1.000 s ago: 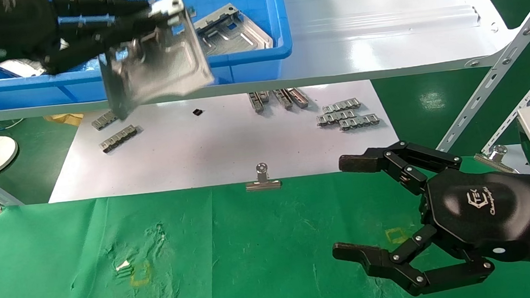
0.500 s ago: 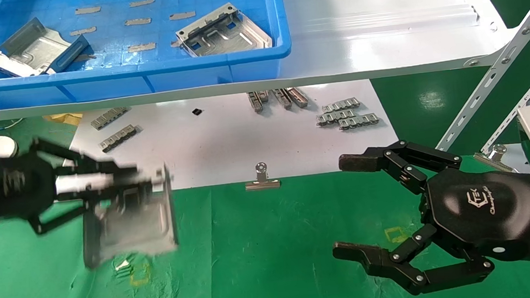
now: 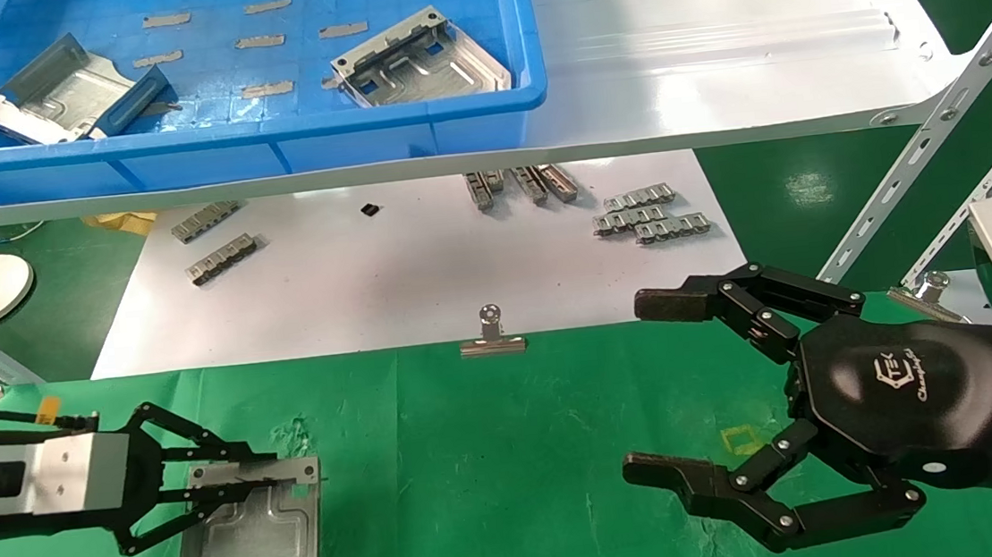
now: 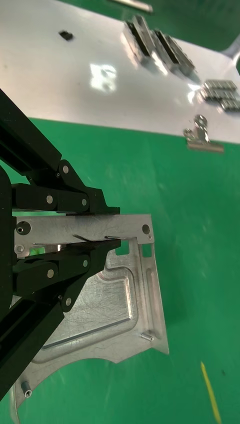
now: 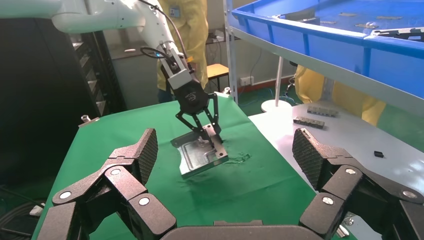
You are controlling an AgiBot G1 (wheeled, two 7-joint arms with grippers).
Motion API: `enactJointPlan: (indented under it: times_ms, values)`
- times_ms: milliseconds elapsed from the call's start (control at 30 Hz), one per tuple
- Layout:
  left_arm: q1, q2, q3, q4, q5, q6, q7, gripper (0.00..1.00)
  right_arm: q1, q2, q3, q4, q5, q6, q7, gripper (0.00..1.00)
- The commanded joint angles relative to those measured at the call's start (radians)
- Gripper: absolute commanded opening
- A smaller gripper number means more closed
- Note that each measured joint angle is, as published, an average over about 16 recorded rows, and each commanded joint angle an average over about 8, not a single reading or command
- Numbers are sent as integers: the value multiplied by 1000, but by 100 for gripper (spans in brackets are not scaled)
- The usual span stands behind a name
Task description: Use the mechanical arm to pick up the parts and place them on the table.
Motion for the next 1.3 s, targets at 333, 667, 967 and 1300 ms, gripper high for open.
enactJointPlan:
  times_ms: [333,667,967,1300]
  values:
    - [2,67,15,203,14,-47,157,87,0,0,0,0,0,0,0,100]
    - [-8,90,-2,294,-17,-4,207,100,0,0,0,0,0,0,0,100]
    - [-5,70,-23,273,-84,25,142,100,0,0,0,0,0,0,0,100]
    - [22,42,-56,266,-178,27,20,100,0,0,0,0,0,0,0,100]
